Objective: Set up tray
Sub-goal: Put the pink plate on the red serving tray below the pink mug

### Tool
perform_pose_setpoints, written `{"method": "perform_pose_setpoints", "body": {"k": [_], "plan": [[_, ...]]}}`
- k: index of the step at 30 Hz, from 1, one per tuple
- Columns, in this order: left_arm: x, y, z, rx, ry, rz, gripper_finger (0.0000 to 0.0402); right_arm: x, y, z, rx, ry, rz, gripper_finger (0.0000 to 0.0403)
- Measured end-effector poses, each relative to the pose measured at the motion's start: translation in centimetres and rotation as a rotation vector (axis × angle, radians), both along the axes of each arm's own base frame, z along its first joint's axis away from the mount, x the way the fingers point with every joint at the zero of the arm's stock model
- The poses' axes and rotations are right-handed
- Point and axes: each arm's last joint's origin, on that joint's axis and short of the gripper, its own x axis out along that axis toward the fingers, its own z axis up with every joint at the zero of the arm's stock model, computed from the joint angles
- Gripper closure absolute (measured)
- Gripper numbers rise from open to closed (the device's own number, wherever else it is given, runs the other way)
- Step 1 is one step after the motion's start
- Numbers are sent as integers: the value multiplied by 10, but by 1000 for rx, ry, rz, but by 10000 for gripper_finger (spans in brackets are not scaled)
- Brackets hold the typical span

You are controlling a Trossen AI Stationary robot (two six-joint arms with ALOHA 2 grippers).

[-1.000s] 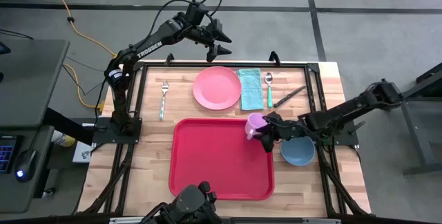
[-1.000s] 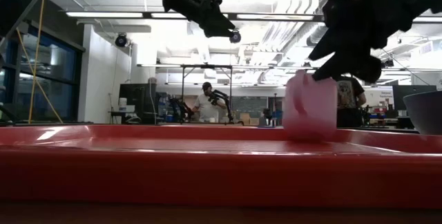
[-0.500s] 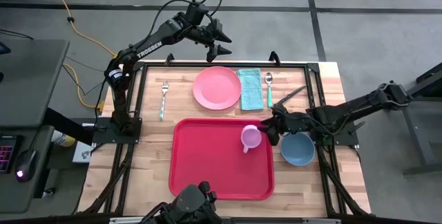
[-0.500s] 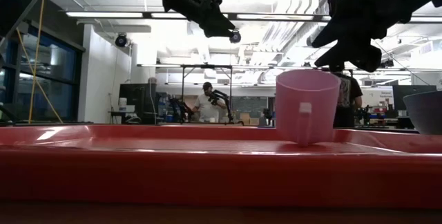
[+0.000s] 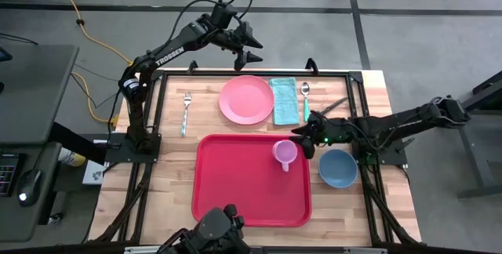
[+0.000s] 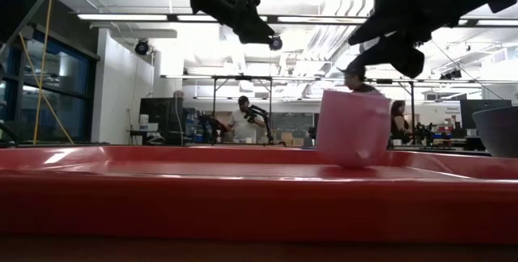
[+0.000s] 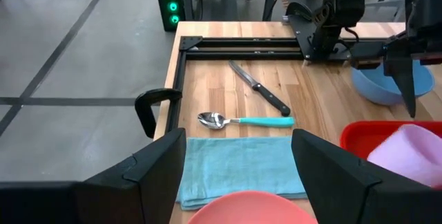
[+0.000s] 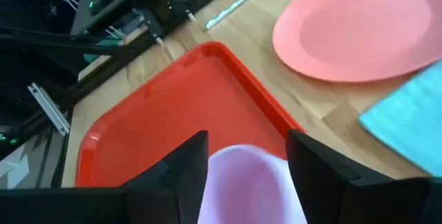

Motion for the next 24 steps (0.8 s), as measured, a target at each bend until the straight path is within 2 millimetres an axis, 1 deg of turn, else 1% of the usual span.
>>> {"method": "perform_pose_setpoints", "body": {"k": [7,11,15,18,21,24], "plan": [[-9,4,-7,2,67,-11,105,5,-14,10,-58,-87,15,237],[-23,11,-13,-19,135,-6,105,8,-24,25,-131,-112,20,237],[-41,22,-18,-62,184,20,105,11,-36,49,-212,-127,-4,237],[-56,31,-17,-103,176,34,105,11,-45,68,-275,-85,-11,237],[-71,35,-11,-118,182,68,105,7,-54,88,-320,-16,-26,232],[-90,41,-12,-193,232,155,105,0,-63,111,-344,41,-62,227]]}}
